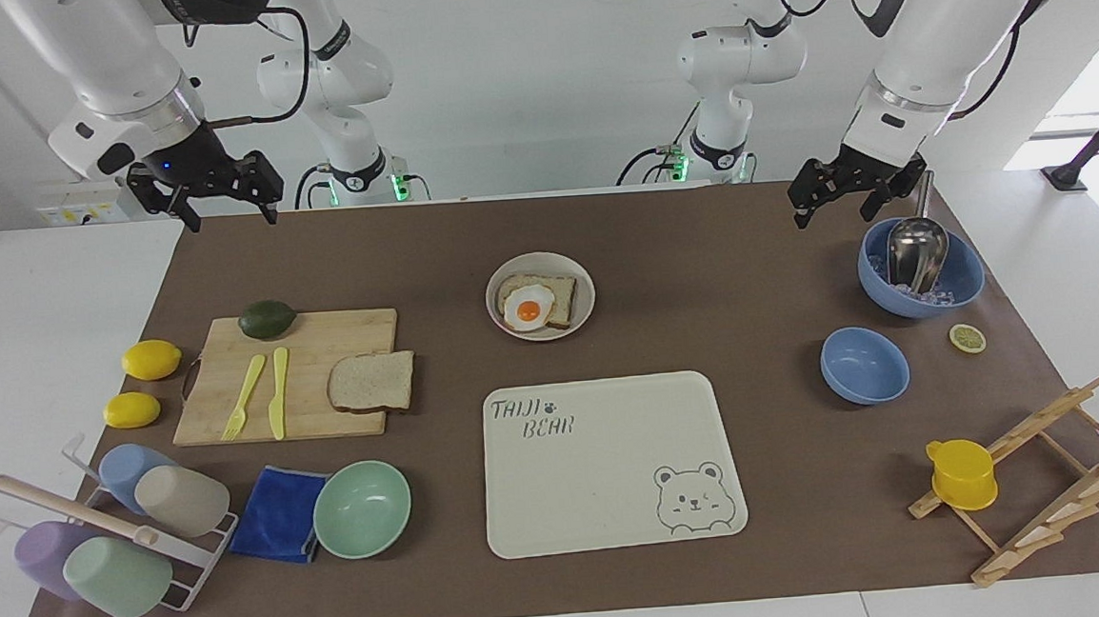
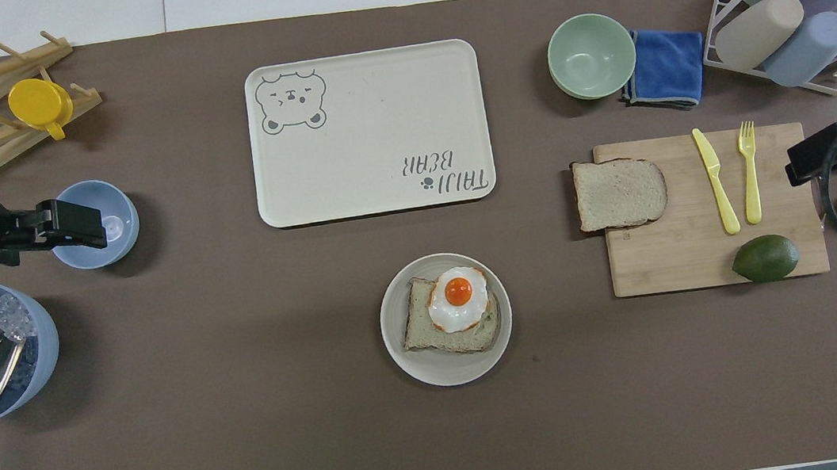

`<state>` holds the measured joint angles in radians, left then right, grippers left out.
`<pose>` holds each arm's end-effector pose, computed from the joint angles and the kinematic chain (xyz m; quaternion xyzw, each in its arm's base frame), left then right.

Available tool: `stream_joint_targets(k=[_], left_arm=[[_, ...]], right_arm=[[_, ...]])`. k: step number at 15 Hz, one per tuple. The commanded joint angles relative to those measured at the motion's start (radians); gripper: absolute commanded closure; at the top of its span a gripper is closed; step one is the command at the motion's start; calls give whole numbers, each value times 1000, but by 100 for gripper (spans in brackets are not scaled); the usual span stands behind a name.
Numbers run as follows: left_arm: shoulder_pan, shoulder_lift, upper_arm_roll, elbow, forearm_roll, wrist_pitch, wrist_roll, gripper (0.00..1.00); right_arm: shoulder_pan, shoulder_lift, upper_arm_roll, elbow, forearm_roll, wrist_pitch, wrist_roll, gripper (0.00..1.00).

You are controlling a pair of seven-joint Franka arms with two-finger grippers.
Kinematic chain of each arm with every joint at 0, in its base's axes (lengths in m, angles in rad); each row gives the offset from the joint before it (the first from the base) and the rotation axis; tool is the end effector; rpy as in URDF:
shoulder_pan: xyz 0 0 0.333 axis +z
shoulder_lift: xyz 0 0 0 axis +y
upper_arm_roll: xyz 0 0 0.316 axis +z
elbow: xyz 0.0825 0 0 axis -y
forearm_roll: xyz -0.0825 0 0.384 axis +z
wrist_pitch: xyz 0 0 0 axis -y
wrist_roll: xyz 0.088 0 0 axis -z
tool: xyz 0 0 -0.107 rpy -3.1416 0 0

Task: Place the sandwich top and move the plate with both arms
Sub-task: 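Reach the right gripper to the bread slice on the cutting board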

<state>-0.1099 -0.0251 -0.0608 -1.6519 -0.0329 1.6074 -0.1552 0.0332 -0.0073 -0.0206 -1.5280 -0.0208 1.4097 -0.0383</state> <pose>0.5399 -0.0969 0.6032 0.9998 -0.0070 -0.0121 0.0139 0.5352 0.0042 0.6352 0.9981 0.0243 -0.0556 0.0096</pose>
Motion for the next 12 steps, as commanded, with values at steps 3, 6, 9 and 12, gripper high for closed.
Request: stream_joint_targets(k=[3, 6, 9, 12], left_arm=[[9, -9, -1, 1, -9, -9, 8, 0], [9, -10, -1, 3, -9, -9, 8, 0], [9, -9, -1, 1, -9, -7, 6, 0], [9, -10, -1, 1, -9, -9, 8, 0]], right_arm=[[-6, -2, 5, -4, 12, 12, 18, 0], [2, -8, 11, -4, 27, -7, 14, 0], [4, -20, 18, -6, 101, -11, 37, 0], [4, -60, 66, -79, 85, 12, 52, 0]])
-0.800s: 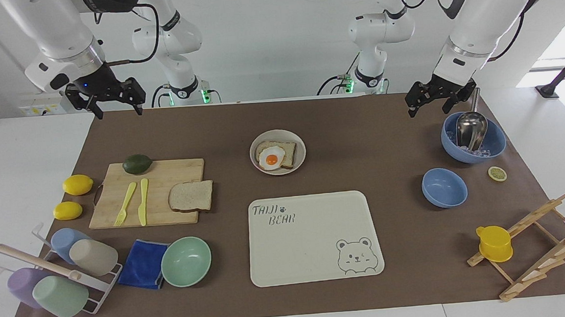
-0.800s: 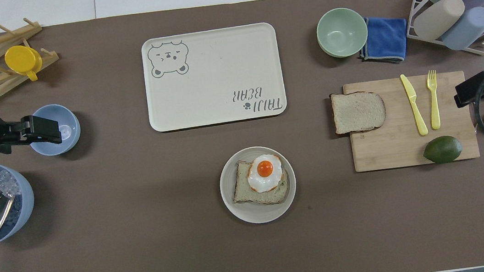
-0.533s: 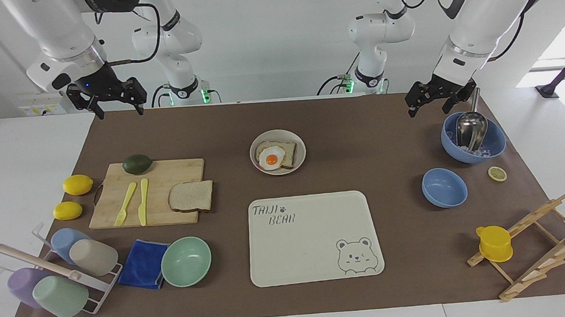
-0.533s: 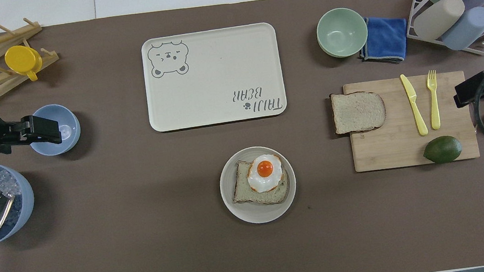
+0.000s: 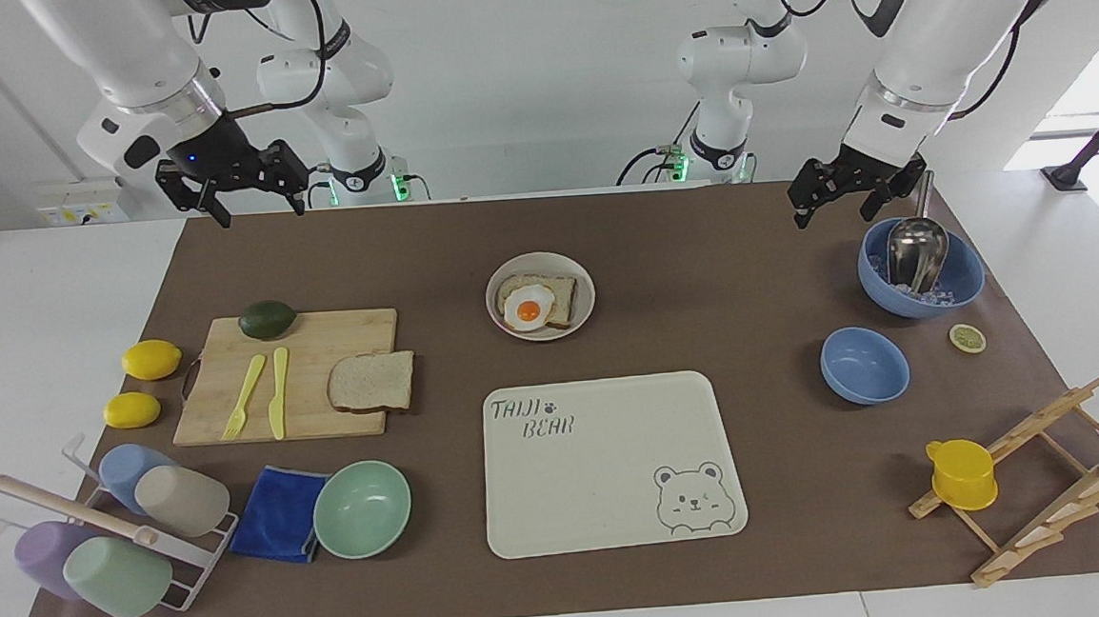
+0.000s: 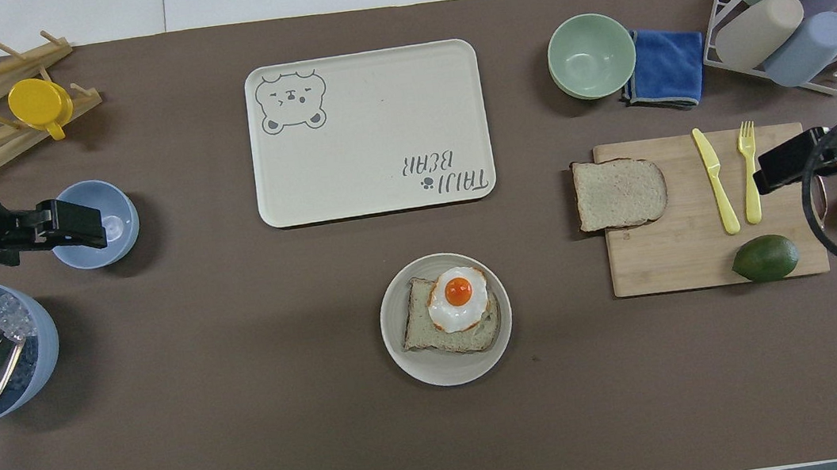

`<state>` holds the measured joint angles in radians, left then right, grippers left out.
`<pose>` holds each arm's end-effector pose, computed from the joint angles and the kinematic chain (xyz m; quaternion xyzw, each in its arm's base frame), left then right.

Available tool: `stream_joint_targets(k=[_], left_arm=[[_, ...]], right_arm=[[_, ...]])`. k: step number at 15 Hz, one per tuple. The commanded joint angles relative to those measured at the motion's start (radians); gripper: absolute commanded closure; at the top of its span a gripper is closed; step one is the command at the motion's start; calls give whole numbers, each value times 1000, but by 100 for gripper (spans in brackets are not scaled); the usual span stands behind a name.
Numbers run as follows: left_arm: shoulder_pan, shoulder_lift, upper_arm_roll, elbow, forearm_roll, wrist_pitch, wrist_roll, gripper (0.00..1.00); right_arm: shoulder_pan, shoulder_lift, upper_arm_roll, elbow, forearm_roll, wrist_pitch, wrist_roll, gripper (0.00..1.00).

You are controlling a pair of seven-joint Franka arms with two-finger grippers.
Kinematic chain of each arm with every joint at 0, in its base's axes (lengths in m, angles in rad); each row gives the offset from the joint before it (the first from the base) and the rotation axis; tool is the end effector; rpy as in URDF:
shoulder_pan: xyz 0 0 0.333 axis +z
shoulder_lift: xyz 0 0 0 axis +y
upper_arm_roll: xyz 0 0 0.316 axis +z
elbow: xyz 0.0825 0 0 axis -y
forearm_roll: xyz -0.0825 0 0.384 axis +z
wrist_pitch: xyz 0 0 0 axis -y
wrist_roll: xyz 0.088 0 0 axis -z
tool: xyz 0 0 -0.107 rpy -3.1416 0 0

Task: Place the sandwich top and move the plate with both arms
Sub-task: 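Reach the right gripper to the bread slice on the cutting board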

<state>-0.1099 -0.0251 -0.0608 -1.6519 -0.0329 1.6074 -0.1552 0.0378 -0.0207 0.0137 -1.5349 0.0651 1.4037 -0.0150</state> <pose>0.5399 -0.0969 0.6032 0.9998 -0.0070 -0.0121 0.0139 0.5292 0.0352 0.6389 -0.9973 -0.0368 0.0558 0.0312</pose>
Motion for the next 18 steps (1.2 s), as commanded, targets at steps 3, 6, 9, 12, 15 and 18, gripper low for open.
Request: stream_joint_targets(k=[3, 6, 9, 12, 15, 18], left_arm=[[9, -9, -1, 1, -9, -9, 8, 0], [9, -9, -1, 1, -9, -1, 8, 0], [9, -9, -1, 1, -9, -7, 8, 0], [9, -9, -1, 1, -9, -9, 8, 0], [9, -10, -1, 1, -9, -9, 8, 0], [9, -9, -1, 1, -9, -7, 8, 0]], right_arm=[[55, -64, 49, -216, -91, 151, 206, 0], [134, 0, 49, -310, -232, 258, 378, 0], [243, 135, 51, -309, -359, 342, 577, 0], [260, 232, 51, -327, -376, 425, 676, 0], [358, 356, 51, -278, -489, 419, 831, 0], [357, 378, 51, -286, -536, 423, 830, 0]])
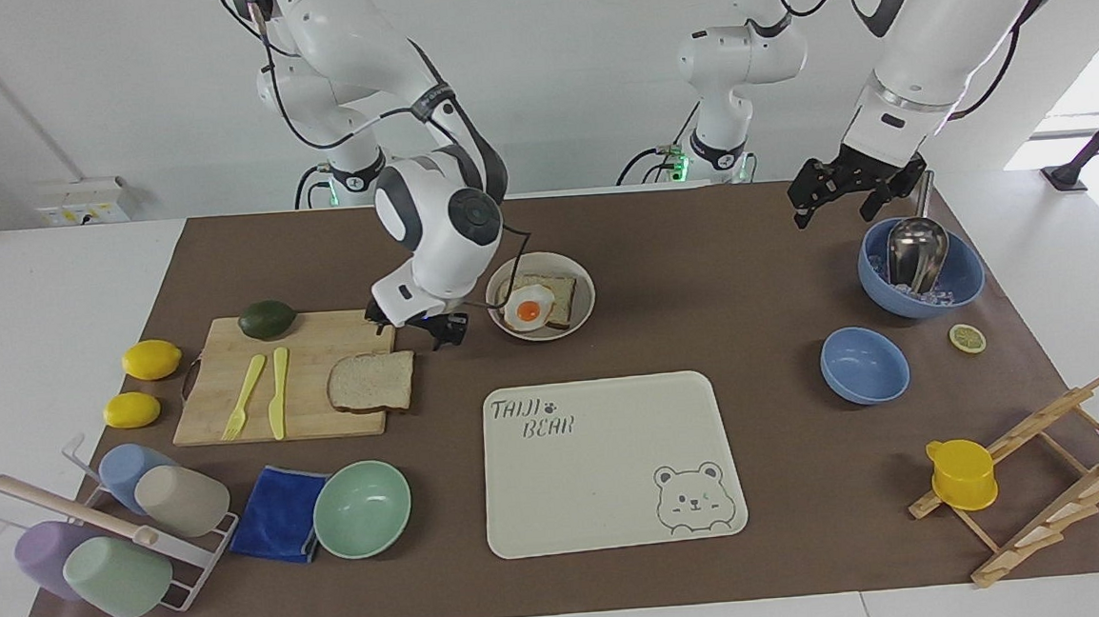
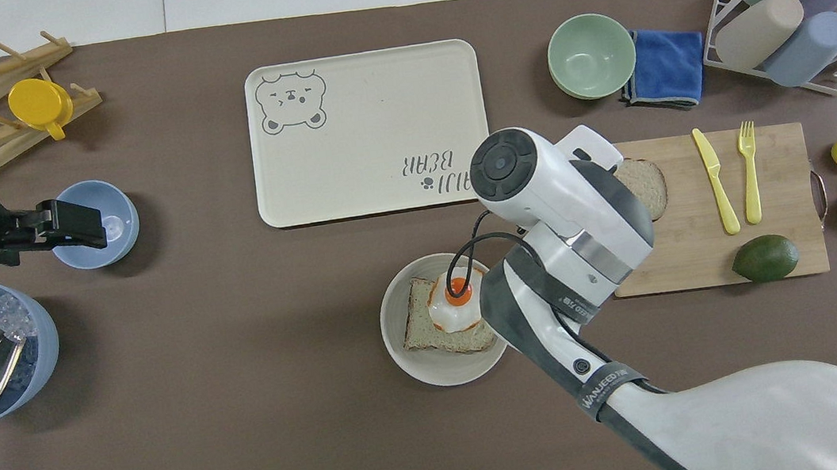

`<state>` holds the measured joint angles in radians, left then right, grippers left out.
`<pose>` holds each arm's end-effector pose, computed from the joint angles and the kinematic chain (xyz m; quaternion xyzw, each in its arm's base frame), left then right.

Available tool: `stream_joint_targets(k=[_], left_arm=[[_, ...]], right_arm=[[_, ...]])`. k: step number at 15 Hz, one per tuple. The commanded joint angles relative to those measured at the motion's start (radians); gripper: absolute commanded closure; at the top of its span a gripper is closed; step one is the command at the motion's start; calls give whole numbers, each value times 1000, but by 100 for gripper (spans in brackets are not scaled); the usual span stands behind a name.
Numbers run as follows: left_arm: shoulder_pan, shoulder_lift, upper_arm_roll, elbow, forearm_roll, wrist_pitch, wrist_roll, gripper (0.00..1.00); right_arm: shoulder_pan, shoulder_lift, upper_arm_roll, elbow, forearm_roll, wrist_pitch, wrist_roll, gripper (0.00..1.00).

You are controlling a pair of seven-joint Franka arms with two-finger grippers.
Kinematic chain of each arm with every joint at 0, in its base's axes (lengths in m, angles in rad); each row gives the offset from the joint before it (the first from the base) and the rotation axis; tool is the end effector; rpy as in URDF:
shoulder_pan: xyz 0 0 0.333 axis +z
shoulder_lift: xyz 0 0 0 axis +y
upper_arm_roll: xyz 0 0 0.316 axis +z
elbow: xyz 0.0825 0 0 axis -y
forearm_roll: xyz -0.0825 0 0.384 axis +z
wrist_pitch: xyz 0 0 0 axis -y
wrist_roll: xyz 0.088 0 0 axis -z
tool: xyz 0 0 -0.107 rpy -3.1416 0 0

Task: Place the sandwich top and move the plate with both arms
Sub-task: 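Reach the right gripper to the bread slice on the cutting board, then grasp the bread slice with the right gripper and lift it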

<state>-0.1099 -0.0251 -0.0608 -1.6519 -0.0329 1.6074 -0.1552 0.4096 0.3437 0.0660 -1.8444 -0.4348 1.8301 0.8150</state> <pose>0.5399 -0.0969 0.6032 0.9998 -0.0070 -0.0121 0.0139 0.5448 0.2400 0.3225 0.9648 -0.0724 -0.0272 0.2512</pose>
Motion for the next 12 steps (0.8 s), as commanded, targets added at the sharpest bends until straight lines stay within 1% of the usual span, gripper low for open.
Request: stream_joint_targets(k=[1, 2, 4, 8, 9, 12], left_arm=[[9, -10, -1, 1, -9, -9, 8, 0], [9, -9, -1, 1, -9, -9, 8, 0], [9, -9, -1, 1, -9, -9, 8, 0], [9, -10, -1, 1, -9, -9, 8, 0], [9, -9, -1, 1, -9, -7, 8, 0], [9, -9, -1, 1, -9, -9, 8, 0]], right_arm=[[-15, 24, -2, 21, -68, 0, -2, 0], [-14, 41, -2, 20, -81, 4, 0, 0], [-20, 47, -2, 17, -91, 11, 0, 0], [-46, 49, -2, -16, -91, 96, -4, 0], [-43, 46, -2, -41, -91, 118, -8, 0], [-46, 41, -2, -58, -94, 123, -34, 0]])
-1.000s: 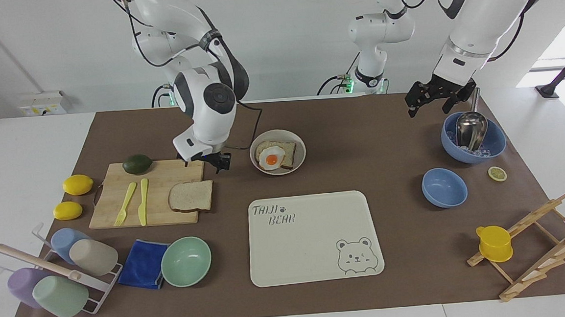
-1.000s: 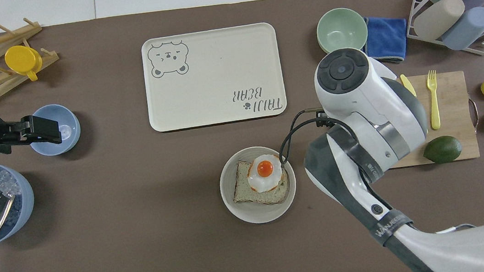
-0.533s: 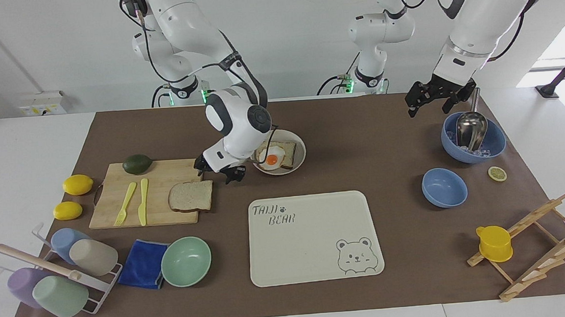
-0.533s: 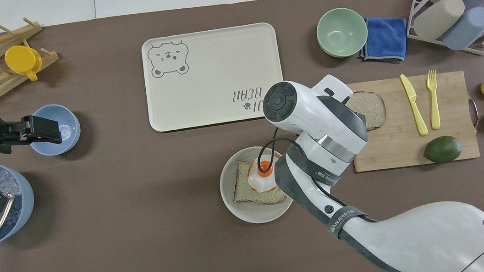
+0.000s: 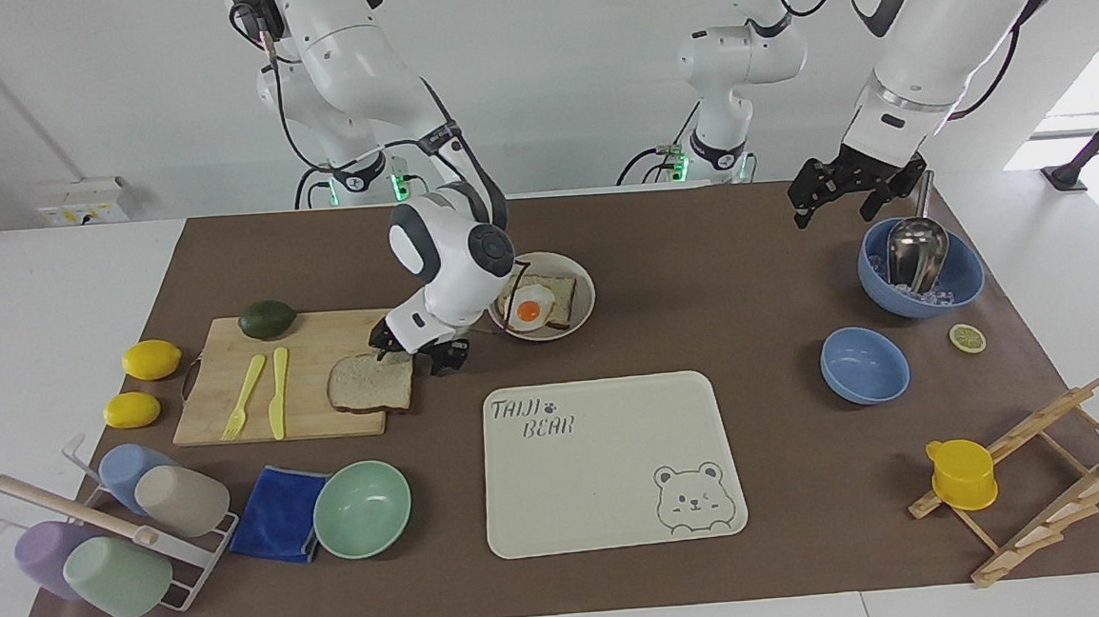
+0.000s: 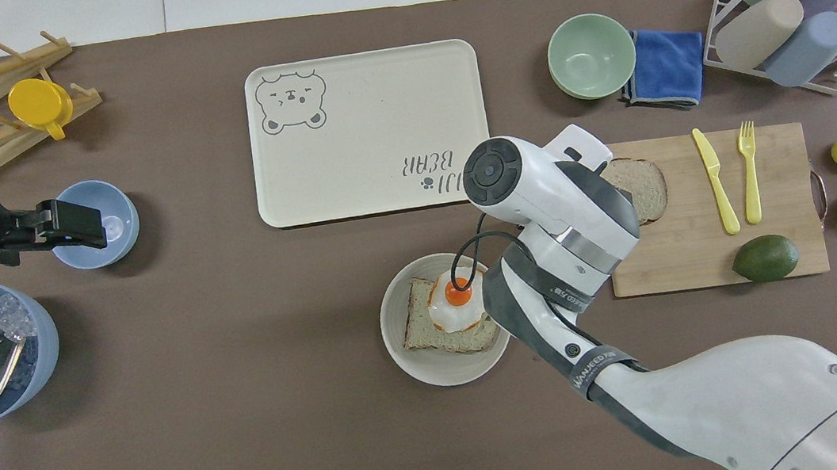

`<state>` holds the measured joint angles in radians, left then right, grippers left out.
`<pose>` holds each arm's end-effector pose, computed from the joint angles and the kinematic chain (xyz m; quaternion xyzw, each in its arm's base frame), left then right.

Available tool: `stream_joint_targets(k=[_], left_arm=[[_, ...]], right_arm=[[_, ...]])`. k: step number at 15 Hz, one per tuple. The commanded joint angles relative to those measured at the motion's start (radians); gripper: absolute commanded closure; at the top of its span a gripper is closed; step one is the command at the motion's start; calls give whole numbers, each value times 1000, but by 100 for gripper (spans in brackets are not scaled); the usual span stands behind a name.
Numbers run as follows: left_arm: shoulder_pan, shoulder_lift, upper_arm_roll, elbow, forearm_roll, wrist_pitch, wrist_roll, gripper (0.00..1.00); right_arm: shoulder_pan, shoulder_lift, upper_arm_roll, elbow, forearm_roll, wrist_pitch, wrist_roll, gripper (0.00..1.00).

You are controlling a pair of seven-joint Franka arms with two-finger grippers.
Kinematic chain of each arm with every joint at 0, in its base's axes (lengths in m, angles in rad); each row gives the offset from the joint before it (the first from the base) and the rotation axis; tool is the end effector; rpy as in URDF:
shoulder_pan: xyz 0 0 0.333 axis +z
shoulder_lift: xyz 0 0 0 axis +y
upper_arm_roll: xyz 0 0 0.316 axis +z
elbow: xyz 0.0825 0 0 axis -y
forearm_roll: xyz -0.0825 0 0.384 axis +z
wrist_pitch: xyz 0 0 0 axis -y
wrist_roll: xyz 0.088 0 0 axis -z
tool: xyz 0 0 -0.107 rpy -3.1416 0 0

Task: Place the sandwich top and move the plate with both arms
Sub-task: 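Grasp the bread slice with the right gripper and lift it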

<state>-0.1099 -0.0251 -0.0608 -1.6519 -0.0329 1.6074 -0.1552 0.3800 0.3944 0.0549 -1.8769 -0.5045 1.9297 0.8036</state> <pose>0.5399 -0.0969 0.6032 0.9998 -0.0070 -0.0121 0.0139 0.5560 0.2197 0.2845 0.9636 -0.0518 -0.0141 0.2618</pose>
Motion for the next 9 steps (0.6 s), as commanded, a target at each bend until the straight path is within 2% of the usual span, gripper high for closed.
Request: stream_joint_targets(k=[1, 9], left_arm=[[9, -9, -1, 1, -9, -9, 8, 0], [10, -10, -1, 1, -9, -7, 8, 0]], right_arm=[[-16, -11, 10, -28, -37, 20, -38, 0], [-36, -15, 10, -51, -89, 23, -84, 0]])
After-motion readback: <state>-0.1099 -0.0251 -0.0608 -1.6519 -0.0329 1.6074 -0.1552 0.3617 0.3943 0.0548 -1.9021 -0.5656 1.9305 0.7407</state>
